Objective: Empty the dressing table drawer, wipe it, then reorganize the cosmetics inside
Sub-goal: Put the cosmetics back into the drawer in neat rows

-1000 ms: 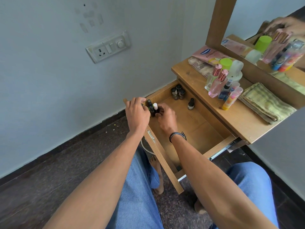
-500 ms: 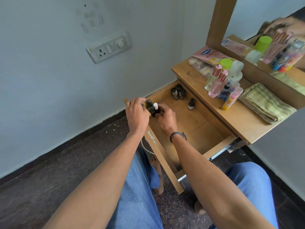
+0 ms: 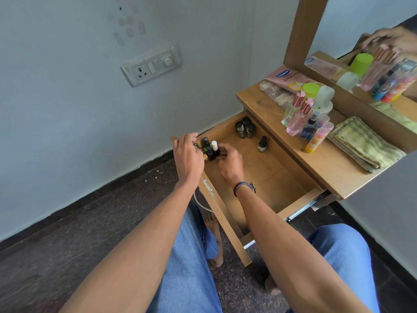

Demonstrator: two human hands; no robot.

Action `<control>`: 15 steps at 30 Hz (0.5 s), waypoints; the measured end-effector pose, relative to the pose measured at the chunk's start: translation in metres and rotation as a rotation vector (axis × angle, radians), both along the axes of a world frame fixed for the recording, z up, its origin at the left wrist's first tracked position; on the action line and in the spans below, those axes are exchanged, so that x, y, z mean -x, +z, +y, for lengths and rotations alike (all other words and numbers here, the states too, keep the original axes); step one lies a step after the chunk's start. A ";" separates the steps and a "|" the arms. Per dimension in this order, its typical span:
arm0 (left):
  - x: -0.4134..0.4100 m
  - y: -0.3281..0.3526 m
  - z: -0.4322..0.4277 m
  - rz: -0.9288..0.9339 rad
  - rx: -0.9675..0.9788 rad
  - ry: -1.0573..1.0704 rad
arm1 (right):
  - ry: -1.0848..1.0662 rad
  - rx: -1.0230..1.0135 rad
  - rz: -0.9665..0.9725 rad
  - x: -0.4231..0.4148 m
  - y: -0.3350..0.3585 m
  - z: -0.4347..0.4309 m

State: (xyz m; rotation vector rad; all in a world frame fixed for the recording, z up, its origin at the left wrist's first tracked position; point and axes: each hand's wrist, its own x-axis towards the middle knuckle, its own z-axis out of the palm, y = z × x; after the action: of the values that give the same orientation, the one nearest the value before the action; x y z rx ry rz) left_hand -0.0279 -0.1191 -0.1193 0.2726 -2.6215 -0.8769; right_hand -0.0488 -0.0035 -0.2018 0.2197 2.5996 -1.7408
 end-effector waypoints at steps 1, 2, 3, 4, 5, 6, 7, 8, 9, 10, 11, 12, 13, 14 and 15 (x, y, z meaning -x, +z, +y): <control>0.000 0.000 0.000 -0.001 0.002 0.000 | -0.003 -0.008 0.001 0.000 0.000 0.000; 0.000 0.000 0.000 -0.002 0.004 0.000 | -0.005 -0.014 0.003 -0.001 0.001 0.000; 0.000 0.000 0.000 -0.001 0.005 -0.001 | -0.007 -0.021 0.006 -0.001 0.002 0.000; 0.000 0.000 0.000 -0.001 0.006 -0.002 | -0.006 -0.026 0.008 -0.001 0.003 0.000; 0.000 0.000 0.000 0.001 0.006 -0.002 | -0.005 -0.029 0.010 -0.001 0.003 0.000; 0.000 -0.001 0.000 0.003 0.004 -0.002 | -0.004 -0.031 0.011 0.000 0.002 0.000; 0.000 -0.001 0.000 0.006 0.002 0.000 | -0.001 -0.032 0.011 0.000 0.001 0.000; 0.001 -0.002 -0.001 0.007 0.000 0.002 | 0.002 -0.034 0.010 0.000 0.001 -0.001; 0.001 -0.002 -0.001 0.006 0.000 0.003 | 0.003 -0.036 0.006 0.000 0.000 -0.001; 0.001 -0.002 -0.001 0.005 0.001 0.005 | 0.002 -0.037 0.004 0.000 -0.001 -0.001; 0.001 -0.002 -0.001 0.004 0.004 0.006 | -0.001 -0.040 0.002 0.000 -0.001 -0.001; 0.001 -0.002 0.000 0.005 0.008 0.006 | -0.004 -0.043 0.000 0.000 0.000 -0.001; 0.001 -0.002 0.000 0.008 0.010 0.004 | -0.004 -0.047 -0.001 0.000 0.000 0.000; 0.001 -0.002 -0.001 0.009 0.011 0.001 | -0.001 -0.051 -0.003 0.000 0.001 0.000; 0.001 -0.002 -0.001 0.011 0.011 0.000 | 0.003 -0.054 -0.007 0.000 0.002 0.000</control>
State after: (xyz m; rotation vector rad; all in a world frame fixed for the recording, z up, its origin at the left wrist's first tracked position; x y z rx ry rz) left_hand -0.0286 -0.1196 -0.1211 0.2637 -2.6156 -0.8612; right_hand -0.0493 -0.0032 -0.2003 0.2220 2.6424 -1.6677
